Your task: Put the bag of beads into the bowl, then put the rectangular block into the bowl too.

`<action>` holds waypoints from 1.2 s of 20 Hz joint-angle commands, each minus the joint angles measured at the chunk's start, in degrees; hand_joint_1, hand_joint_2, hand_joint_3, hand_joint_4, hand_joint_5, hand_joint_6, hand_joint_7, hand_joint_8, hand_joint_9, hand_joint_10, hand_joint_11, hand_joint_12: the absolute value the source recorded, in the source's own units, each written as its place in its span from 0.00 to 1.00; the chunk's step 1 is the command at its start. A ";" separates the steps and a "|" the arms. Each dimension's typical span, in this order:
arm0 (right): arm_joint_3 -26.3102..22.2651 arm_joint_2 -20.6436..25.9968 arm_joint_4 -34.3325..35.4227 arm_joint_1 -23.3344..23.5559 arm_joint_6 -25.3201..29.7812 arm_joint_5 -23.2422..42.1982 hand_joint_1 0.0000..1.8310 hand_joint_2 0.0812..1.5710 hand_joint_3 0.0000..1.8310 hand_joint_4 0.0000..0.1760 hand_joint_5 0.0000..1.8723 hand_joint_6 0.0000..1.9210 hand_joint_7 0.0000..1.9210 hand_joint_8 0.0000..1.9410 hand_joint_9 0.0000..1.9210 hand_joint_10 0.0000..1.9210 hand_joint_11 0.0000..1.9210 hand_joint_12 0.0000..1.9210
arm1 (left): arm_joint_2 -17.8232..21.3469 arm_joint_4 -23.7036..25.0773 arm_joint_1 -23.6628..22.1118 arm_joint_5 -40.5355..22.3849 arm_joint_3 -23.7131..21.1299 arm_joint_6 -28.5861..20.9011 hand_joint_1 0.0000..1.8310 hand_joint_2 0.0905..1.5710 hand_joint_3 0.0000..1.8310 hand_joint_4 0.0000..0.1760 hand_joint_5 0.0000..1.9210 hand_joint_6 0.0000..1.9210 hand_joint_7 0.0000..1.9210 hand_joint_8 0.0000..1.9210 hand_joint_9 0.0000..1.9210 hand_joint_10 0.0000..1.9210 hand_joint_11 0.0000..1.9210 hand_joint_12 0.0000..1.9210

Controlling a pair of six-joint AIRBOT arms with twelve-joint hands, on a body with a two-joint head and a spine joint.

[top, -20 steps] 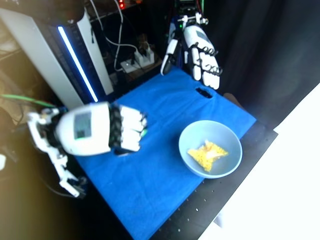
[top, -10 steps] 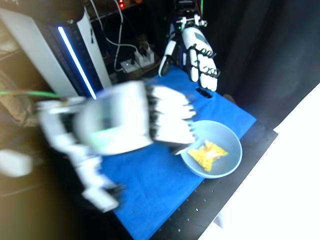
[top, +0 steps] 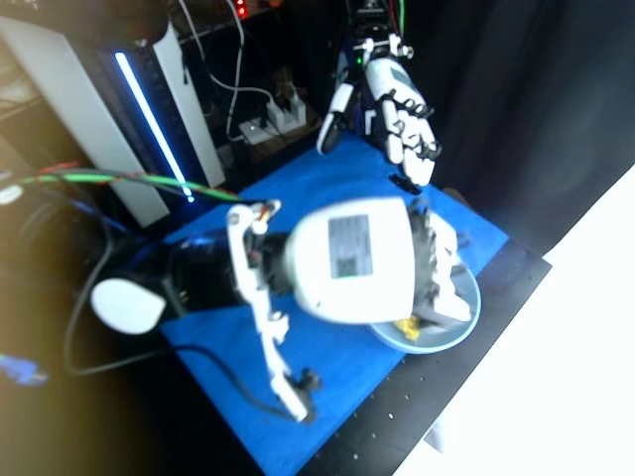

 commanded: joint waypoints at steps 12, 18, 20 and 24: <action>-16.70 14.16 11.61 -10.83 -0.08 24.70 0.34 0.53 0.01 1.00 0.00 0.00 0.03 0.01 0.00 0.00 0.00 0.00 | 2.55 -2.10 2.22 -13.95 -2.97 -0.53 0.36 0.55 0.00 0.96 0.03 0.00 0.06 0.00 0.09 0.00 0.00 0.25; -30.53 24.60 24.08 -29.99 -0.08 38.85 0.43 0.57 0.00 1.00 0.02 0.00 0.00 0.00 0.00 0.00 0.00 0.00 | 4.45 -5.69 8.20 -20.77 -5.65 -0.45 0.33 0.53 0.00 0.89 0.01 0.00 0.01 0.00 0.05 0.00 0.00 0.26; -33.86 26.43 28.19 -34.96 -0.08 42.51 0.41 0.56 0.00 0.95 0.03 0.00 0.00 0.00 0.00 0.00 0.00 0.00 | 5.33 -6.75 9.77 -22.89 -6.40 -0.10 0.29 0.52 0.00 0.63 0.00 0.00 0.00 0.00 0.03 0.00 0.00 0.25; -37.49 28.22 33.36 -42.56 -0.08 46.01 0.40 0.55 0.00 1.00 0.01 0.00 0.00 0.00 0.00 0.00 0.00 0.00 | 7.06 -9.11 13.92 -28.43 -8.64 0.54 0.35 0.54 0.00 0.94 0.00 0.00 0.00 0.00 0.00 0.00 0.00 0.00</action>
